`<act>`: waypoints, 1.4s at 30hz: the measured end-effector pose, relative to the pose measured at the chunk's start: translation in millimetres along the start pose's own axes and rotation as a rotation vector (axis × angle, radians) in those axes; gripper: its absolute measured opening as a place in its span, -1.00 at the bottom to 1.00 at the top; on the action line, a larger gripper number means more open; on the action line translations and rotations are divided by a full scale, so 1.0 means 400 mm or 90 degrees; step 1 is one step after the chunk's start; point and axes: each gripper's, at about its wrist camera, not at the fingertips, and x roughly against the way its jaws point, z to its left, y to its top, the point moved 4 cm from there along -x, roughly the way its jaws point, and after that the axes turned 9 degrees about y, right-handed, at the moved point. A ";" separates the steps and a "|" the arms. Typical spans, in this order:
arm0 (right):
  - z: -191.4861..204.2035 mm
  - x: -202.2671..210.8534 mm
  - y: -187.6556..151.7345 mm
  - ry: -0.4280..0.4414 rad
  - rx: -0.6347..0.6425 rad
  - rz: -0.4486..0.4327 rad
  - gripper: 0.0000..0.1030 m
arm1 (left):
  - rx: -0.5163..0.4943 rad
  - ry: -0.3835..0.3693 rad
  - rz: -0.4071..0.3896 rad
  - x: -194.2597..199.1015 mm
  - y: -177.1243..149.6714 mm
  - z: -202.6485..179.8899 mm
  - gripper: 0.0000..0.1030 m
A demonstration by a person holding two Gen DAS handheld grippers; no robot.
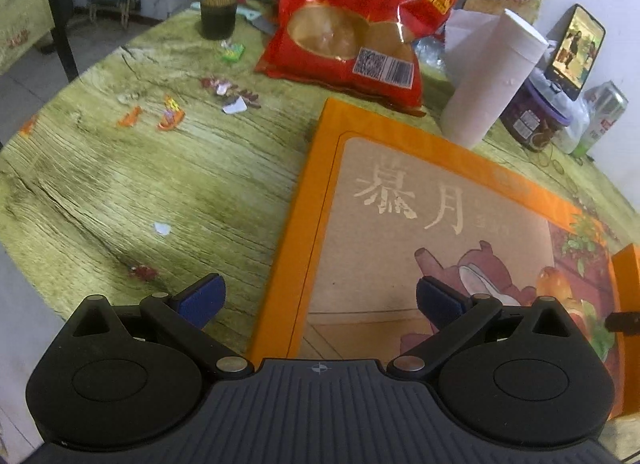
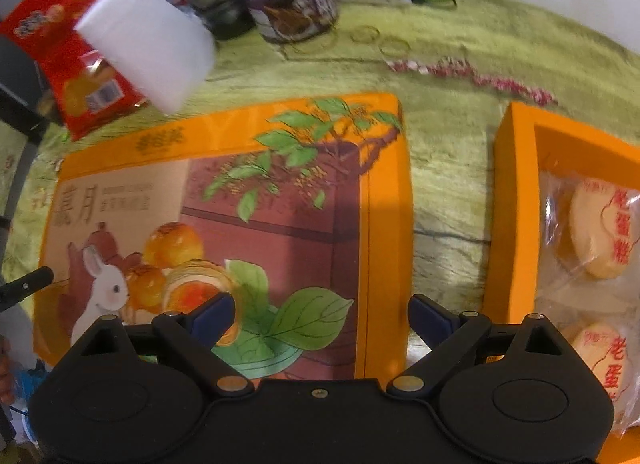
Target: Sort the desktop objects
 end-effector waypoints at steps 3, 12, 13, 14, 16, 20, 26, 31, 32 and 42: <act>-0.017 -0.019 0.001 0.002 -0.024 0.008 0.83 | -0.001 -0.017 0.018 -0.019 -0.008 -0.005 0.99; -0.036 -0.039 -0.013 0.023 -0.050 0.024 0.95 | -0.004 -0.043 0.037 -0.036 -0.024 -0.014 0.99; -0.032 -0.041 -0.017 0.020 -0.044 0.025 0.97 | -0.005 -0.043 0.036 -0.034 -0.024 -0.013 0.99; -0.029 -0.041 -0.019 0.019 -0.039 0.028 0.98 | -0.005 -0.042 0.036 -0.033 -0.025 -0.013 0.99; -0.023 -0.040 -0.025 0.021 -0.038 0.035 0.98 | -0.006 -0.040 0.034 -0.031 -0.026 -0.009 1.00; -0.014 -0.032 -0.046 0.026 -0.032 0.046 0.98 | -0.010 -0.038 0.034 -0.027 -0.029 0.000 1.00; 0.002 -0.021 -0.097 0.022 -0.033 0.058 0.99 | -0.018 -0.039 0.036 -0.019 -0.036 0.016 1.00; 0.014 -0.010 -0.143 0.023 -0.038 0.060 0.99 | -0.028 -0.039 0.045 -0.007 -0.049 0.031 1.00; 0.016 -0.008 -0.152 0.023 -0.039 0.057 0.99 | -0.031 -0.040 0.046 -0.004 -0.053 0.034 1.00; 0.020 0.008 -0.199 0.032 -0.060 0.028 0.99 | -0.056 -0.031 0.034 0.003 -0.049 0.040 1.00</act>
